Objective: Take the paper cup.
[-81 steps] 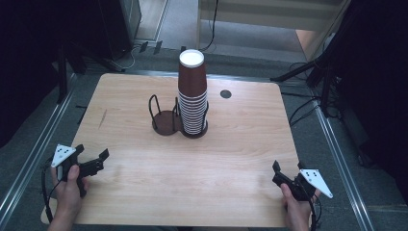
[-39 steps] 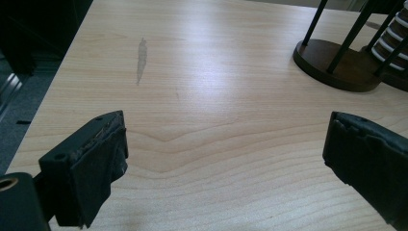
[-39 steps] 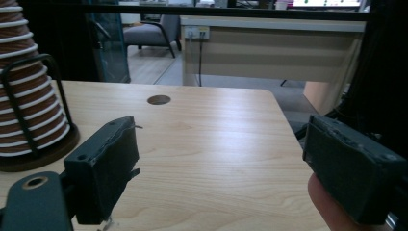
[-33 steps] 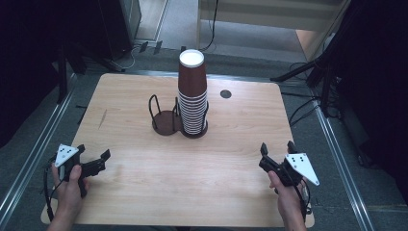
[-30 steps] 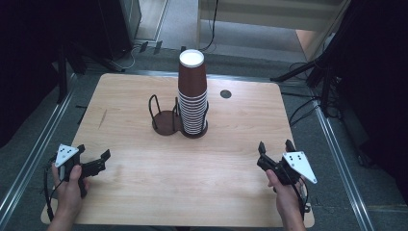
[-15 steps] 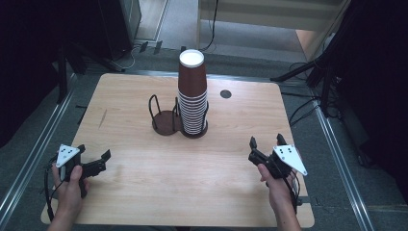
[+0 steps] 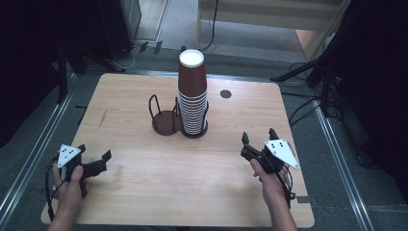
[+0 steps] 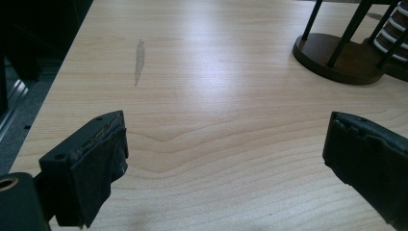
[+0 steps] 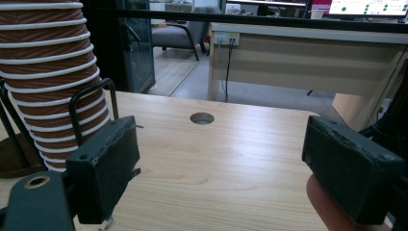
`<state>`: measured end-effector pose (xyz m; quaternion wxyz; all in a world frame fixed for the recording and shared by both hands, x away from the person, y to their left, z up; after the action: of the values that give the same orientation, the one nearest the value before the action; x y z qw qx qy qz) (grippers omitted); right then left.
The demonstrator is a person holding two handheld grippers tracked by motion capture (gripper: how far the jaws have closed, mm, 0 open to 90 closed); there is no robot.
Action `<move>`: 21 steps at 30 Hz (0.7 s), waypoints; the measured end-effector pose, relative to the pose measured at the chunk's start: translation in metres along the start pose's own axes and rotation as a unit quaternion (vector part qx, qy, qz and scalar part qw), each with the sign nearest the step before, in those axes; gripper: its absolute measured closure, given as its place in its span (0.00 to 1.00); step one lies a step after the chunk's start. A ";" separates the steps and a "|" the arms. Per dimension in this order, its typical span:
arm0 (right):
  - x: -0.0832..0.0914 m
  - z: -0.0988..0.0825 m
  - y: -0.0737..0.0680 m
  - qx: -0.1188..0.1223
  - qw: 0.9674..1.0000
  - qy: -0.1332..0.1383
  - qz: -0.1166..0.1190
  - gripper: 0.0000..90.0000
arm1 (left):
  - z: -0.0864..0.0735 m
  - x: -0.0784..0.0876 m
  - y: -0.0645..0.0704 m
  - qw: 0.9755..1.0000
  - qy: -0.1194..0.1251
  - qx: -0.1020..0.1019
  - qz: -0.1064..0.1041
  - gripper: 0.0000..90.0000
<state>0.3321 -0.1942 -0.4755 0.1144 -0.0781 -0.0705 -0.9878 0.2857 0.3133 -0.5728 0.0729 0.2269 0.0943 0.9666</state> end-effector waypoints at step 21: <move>-0.017 0.018 -0.029 0.000 1.000 0.010 0.028 0.14 | 0.000 0.000 0.001 1.000 -0.002 -0.007 -0.001 0.03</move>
<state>0.3435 -0.1595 -0.4646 0.1427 -0.0700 -0.0674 -0.9850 0.2854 0.3121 -0.5729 0.0755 0.2286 0.0875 0.9666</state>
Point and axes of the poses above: each handheld gripper's, and its own axes: x roughly backward along the jaws, z roughly out of its top, y roughly to its right, the point moved 6 cm from there along -x, roughly forward along the jaws, and after that the axes turned 6 degrees about x, right-handed, at the moved point
